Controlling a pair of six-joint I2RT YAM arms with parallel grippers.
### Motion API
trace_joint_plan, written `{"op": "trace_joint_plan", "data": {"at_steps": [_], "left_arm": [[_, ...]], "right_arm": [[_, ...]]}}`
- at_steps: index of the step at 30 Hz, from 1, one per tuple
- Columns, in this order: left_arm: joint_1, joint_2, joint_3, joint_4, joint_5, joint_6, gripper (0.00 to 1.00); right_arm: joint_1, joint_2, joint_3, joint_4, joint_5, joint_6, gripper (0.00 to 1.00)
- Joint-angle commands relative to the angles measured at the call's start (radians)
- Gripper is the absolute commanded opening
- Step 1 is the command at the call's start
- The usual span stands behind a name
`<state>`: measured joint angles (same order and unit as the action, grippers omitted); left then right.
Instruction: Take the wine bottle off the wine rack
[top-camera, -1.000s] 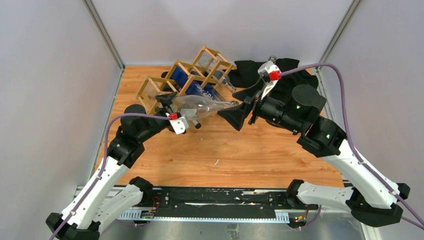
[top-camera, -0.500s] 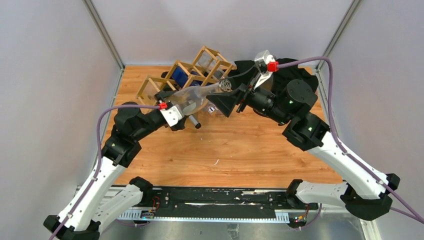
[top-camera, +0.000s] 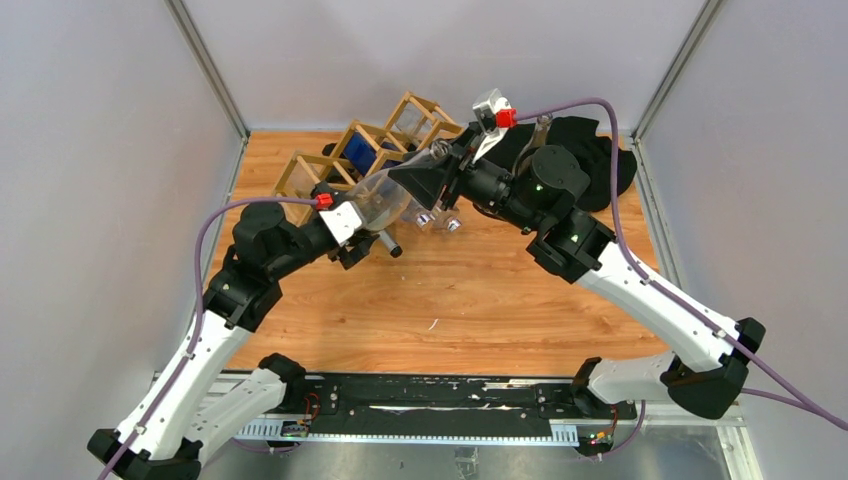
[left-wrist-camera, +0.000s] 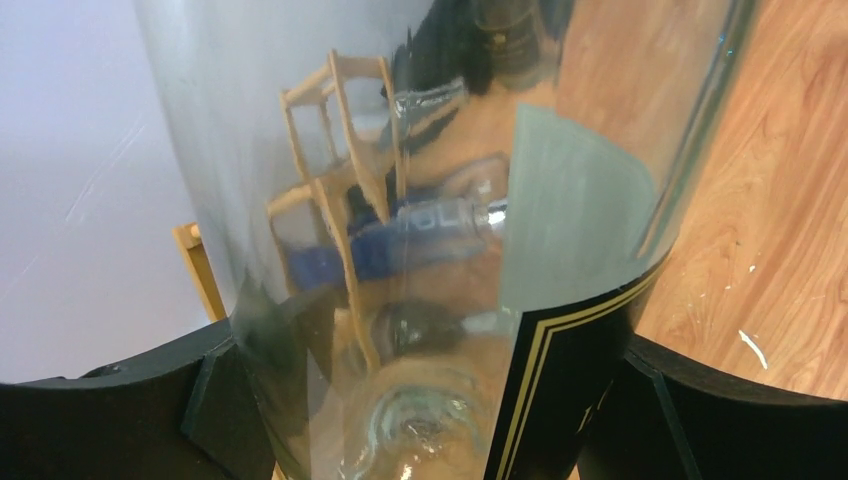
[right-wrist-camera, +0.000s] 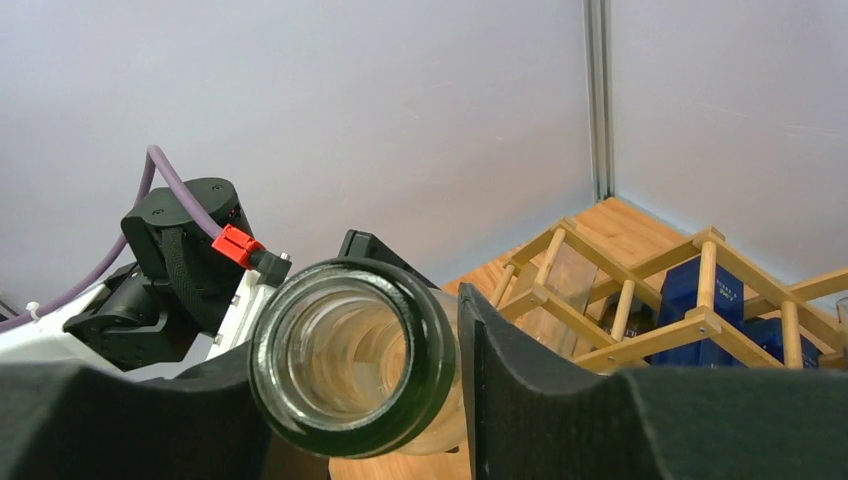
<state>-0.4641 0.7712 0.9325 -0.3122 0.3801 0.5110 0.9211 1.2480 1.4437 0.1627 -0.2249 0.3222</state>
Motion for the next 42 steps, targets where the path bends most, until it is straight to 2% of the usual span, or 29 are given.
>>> {"op": "trace_joint_plan", "data": {"at_steps": [1,2,3,4,6,7,13,21,29,34,42], "left_arm": [[-0.008,-0.020,0.083,0.133,0.073,0.005,0.00],[-0.008,-0.017,0.088,0.124,0.068,0.000,0.00],[-0.008,-0.012,0.096,0.114,0.061,-0.007,0.09],[-0.008,-0.008,0.105,0.104,0.052,-0.020,0.31],[-0.008,0.012,0.130,0.061,0.035,-0.045,0.91],[-0.008,0.030,0.151,0.024,0.033,-0.051,0.99],[-0.004,0.154,0.316,-0.261,-0.011,-0.068,1.00],[0.027,0.243,0.448,-0.494,0.092,-0.031,1.00],[0.086,0.283,0.500,-0.584,0.155,-0.029,1.00],[0.181,0.338,0.553,-0.617,0.198,-0.081,1.00],[0.247,0.379,0.553,-0.617,0.134,-0.091,0.99]], "right_arm": [[0.013,0.013,0.040,0.047,-0.009,0.048,0.00],[0.013,0.012,0.044,0.034,-0.001,0.048,0.00],[0.013,0.011,0.047,0.021,0.006,0.046,0.00],[0.013,0.010,0.051,0.007,0.014,0.045,0.00],[0.012,0.005,0.067,-0.027,0.024,0.030,0.00],[0.013,0.004,0.076,-0.045,0.033,0.022,0.00],[-0.007,-0.038,0.094,-0.134,0.085,-0.016,0.00],[-0.039,-0.113,0.095,-0.250,0.144,-0.059,0.00],[-0.053,-0.145,0.123,-0.381,0.207,-0.114,0.00],[-0.055,-0.152,0.137,-0.464,0.280,-0.153,0.00],[-0.057,-0.177,0.112,-0.557,0.423,-0.234,0.00]]}}
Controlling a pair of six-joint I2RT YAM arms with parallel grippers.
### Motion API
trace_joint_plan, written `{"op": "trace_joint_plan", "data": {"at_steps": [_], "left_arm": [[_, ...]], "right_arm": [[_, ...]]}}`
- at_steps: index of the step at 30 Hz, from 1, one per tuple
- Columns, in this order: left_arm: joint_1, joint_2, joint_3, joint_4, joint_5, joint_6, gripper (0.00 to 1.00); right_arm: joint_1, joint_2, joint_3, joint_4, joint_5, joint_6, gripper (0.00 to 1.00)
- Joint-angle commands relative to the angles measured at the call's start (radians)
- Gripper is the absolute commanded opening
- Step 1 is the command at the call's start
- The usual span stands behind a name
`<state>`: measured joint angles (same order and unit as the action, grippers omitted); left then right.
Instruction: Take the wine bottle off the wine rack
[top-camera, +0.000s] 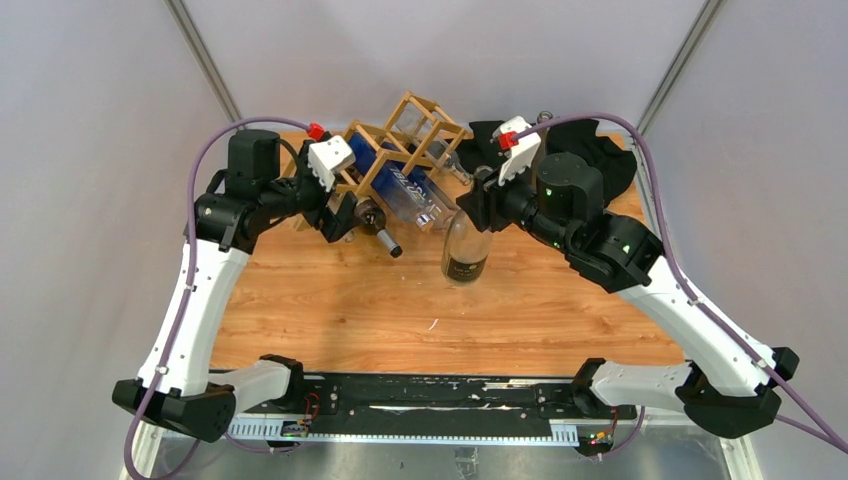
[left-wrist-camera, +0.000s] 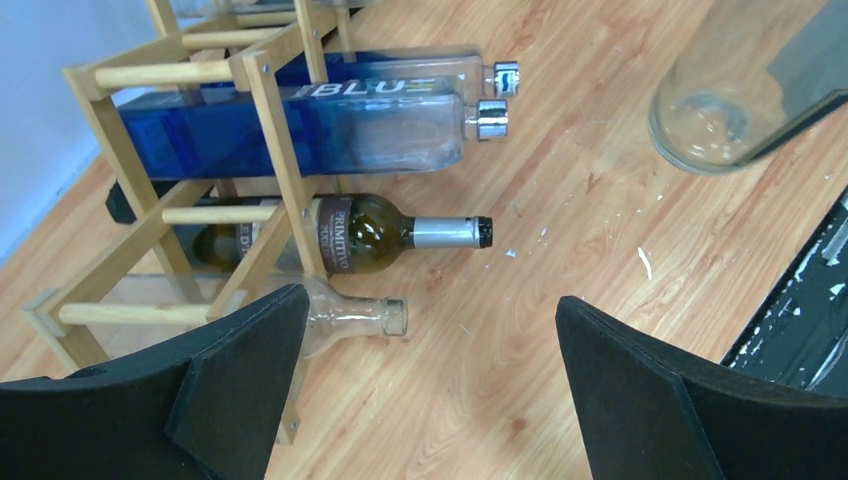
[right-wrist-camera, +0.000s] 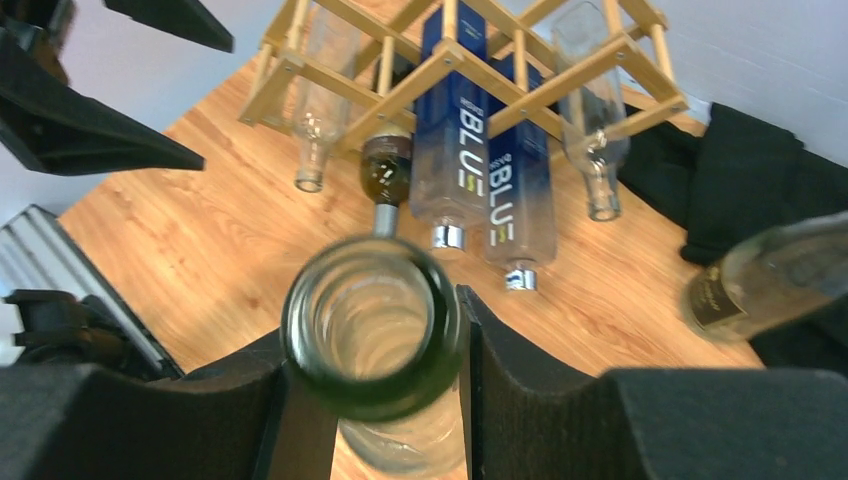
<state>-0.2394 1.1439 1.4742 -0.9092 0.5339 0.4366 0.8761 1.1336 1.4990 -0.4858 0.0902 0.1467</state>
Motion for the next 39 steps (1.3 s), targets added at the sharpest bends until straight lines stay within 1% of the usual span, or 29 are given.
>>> {"op": "trace_joint_plan", "data": {"at_steps": [1,7,11,16,20,26,33,36,39], "left_arm": [[0.025,0.007,0.006,-0.020,-0.027,-0.013,0.99],[0.043,0.013,-0.027,-0.021,-0.042,0.014,0.95],[0.056,0.044,-0.019,-0.020,-0.048,0.020,0.92],[0.075,0.073,-0.003,-0.020,-0.049,0.028,0.87],[0.086,0.064,-0.005,-0.020,-0.051,0.046,0.83],[0.088,0.051,-0.019,-0.027,-0.036,0.062,0.81],[0.091,0.047,-0.046,-0.028,-0.035,0.082,0.82],[0.091,0.046,-0.048,-0.030,-0.041,0.086,0.85],[0.092,0.050,-0.040,-0.028,-0.052,0.082,0.94]], "right_arm": [[-0.014,-0.068,0.048,0.090,0.125,-0.068,0.00],[-0.047,-0.075,-0.010,0.088,0.207,-0.094,0.00],[-0.089,-0.073,-0.045,0.091,0.236,-0.103,0.00],[-0.211,-0.079,-0.098,0.115,0.208,-0.063,0.00],[-0.313,-0.083,-0.147,0.144,0.186,-0.028,0.00],[-0.394,-0.070,-0.203,0.202,0.216,-0.032,0.00],[-0.476,-0.040,-0.255,0.288,0.237,-0.054,0.00],[-0.508,-0.012,-0.253,0.306,0.236,-0.066,0.00],[-0.547,0.015,-0.258,0.327,0.229,-0.063,0.00]]}}
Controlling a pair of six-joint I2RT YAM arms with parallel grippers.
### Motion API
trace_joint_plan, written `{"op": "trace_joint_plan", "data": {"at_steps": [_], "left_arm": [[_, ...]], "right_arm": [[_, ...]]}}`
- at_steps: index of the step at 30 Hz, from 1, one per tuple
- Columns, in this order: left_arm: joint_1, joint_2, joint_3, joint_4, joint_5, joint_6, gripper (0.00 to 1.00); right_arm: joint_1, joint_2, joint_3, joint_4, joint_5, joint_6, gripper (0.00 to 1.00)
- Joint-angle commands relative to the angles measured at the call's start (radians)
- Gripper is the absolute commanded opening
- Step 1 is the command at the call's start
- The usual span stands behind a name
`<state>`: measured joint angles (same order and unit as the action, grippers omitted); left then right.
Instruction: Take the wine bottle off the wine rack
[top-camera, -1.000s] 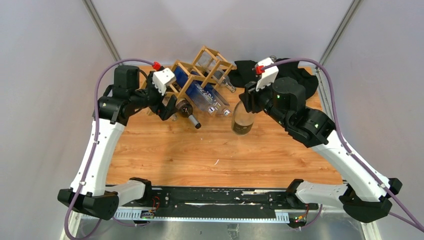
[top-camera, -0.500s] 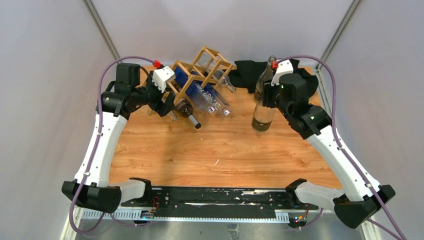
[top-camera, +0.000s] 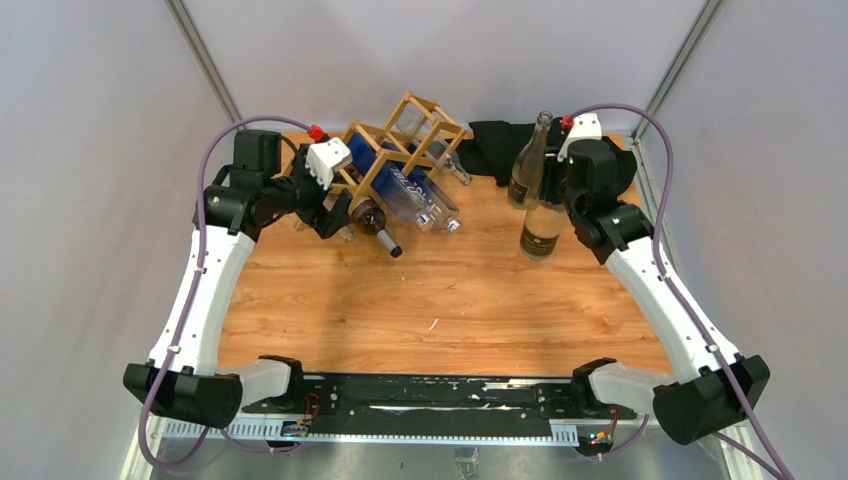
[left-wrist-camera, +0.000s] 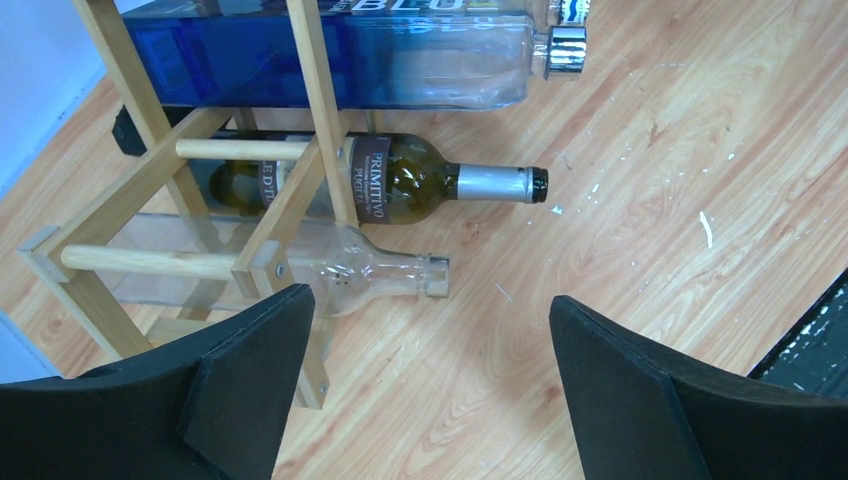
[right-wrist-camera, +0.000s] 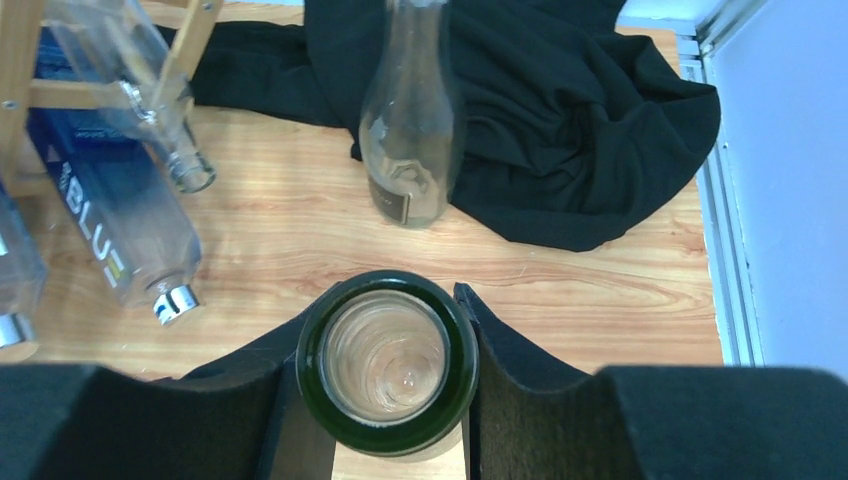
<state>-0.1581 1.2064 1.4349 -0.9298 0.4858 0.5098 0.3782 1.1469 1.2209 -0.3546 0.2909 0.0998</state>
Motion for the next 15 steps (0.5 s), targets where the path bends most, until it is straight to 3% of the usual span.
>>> {"op": "trace_joint_plan", "data": {"at_steps": [1,15], "left_arm": [[0.012,-0.011,0.004,-0.008,-0.004,0.007,0.96],[0.015,-0.002,0.029,-0.007,0.001,-0.005,1.00]], "right_arm": [[-0.066,0.011,0.019,0.202,0.026,-0.011,0.00],[-0.202,0.175,0.055,0.285,0.003,0.047,0.00]]}}
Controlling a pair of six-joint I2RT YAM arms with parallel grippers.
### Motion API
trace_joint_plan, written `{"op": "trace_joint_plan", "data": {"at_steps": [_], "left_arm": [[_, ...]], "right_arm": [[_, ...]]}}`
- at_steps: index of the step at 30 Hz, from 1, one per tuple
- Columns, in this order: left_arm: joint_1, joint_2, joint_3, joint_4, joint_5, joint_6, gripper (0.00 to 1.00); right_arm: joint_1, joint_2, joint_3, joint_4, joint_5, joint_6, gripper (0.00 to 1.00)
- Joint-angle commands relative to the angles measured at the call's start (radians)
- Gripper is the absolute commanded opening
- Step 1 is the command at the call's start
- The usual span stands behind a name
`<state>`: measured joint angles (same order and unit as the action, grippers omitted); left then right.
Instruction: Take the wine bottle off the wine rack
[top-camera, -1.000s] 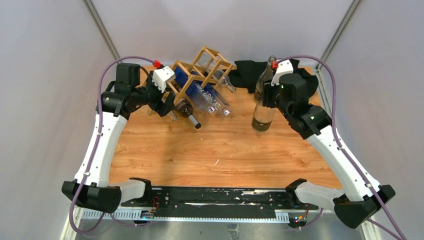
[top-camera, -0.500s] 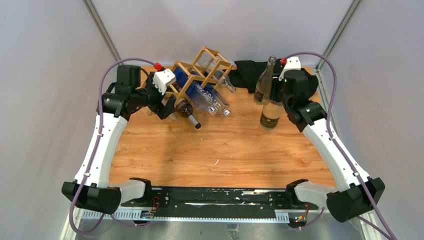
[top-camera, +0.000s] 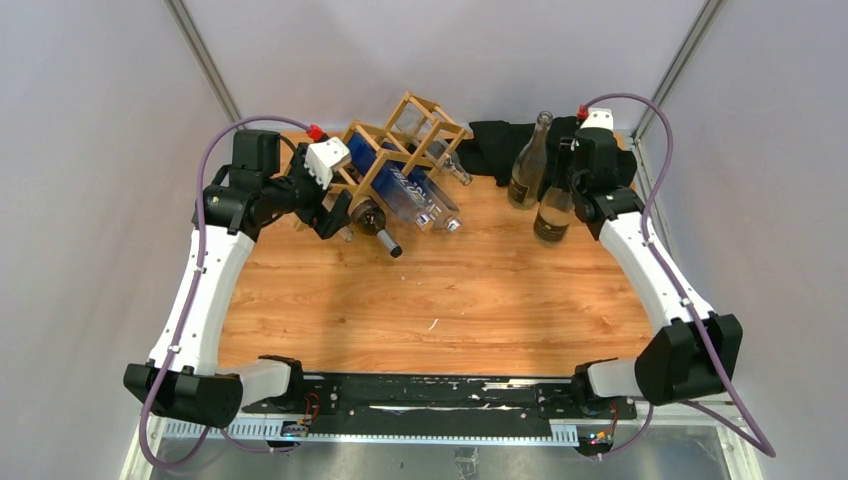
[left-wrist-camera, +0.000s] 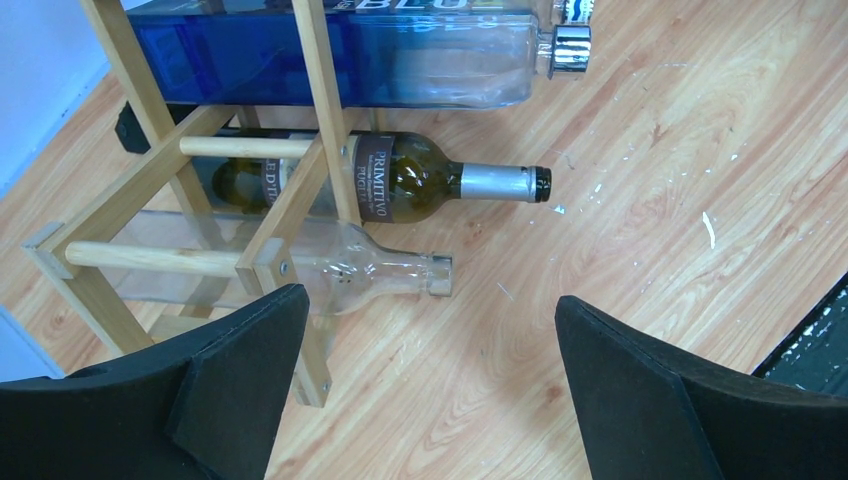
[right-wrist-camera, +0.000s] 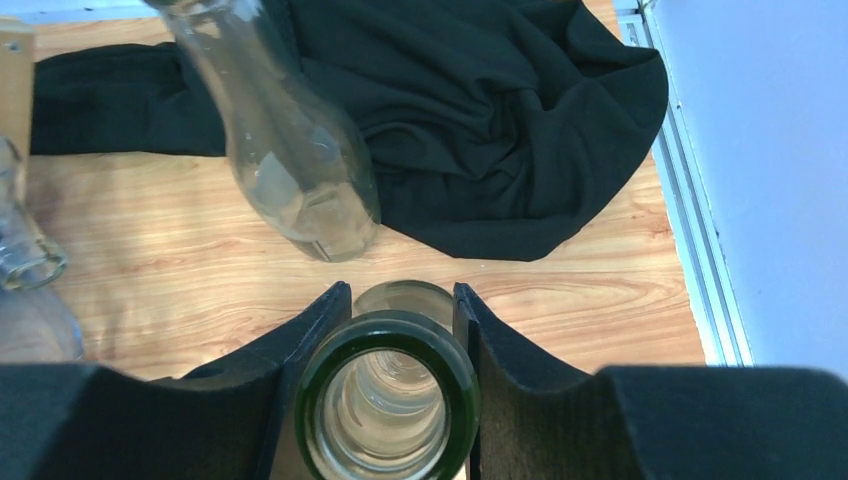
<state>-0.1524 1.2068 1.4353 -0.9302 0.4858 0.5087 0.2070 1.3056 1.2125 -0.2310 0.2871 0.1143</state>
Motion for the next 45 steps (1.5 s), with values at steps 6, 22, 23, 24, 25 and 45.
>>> {"op": "trace_joint_plan", "data": {"at_steps": [6,22,23,24,25,45], "left_arm": [[0.011,-0.008,0.034,-0.007,0.011,-0.005,1.00],[0.020,-0.020,0.022,-0.007,0.019,0.025,1.00],[0.022,-0.020,0.023,-0.007,0.018,0.027,1.00],[0.022,-0.022,0.023,-0.007,0.018,0.027,1.00],[0.023,-0.022,0.024,-0.007,0.018,0.029,1.00],[0.038,-0.008,0.038,-0.007,0.019,0.018,1.00]], "right_arm": [[-0.055,0.085,0.091,0.179,0.022,0.043,0.00],[-0.110,0.237,0.180,0.294,0.026,0.037,0.00],[-0.110,0.245,0.185,0.298,0.029,0.037,0.00],[-0.110,0.253,0.189,0.301,0.030,0.036,0.00],[-0.111,0.263,0.191,0.304,0.033,0.038,0.00],[-0.105,0.136,0.208,0.156,-0.010,0.118,0.91]]}}
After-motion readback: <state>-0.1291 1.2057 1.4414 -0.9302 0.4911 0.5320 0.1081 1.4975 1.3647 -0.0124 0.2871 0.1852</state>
